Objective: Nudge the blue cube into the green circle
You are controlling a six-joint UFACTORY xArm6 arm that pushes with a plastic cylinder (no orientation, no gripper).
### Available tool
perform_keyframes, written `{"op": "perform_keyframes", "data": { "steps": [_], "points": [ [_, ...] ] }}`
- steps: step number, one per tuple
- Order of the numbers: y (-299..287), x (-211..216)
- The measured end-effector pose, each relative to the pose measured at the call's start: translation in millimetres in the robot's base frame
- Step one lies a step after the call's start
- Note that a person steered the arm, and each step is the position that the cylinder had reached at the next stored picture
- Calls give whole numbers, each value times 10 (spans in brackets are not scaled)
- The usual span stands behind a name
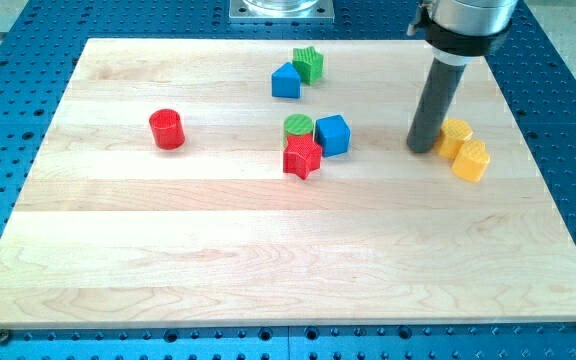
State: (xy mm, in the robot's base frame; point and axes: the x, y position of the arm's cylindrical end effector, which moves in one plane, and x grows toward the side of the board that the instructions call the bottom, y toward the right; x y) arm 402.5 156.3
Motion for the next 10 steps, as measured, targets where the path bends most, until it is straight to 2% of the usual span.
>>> {"op": "perform_keyframes", "data": {
  "steps": [3, 4, 6, 7, 8, 10],
  "points": [
    [241, -55],
    [-192, -35],
    [-247, -45],
    [-424, 77],
    [-747, 9],
    [-916, -801]
  ]
}}
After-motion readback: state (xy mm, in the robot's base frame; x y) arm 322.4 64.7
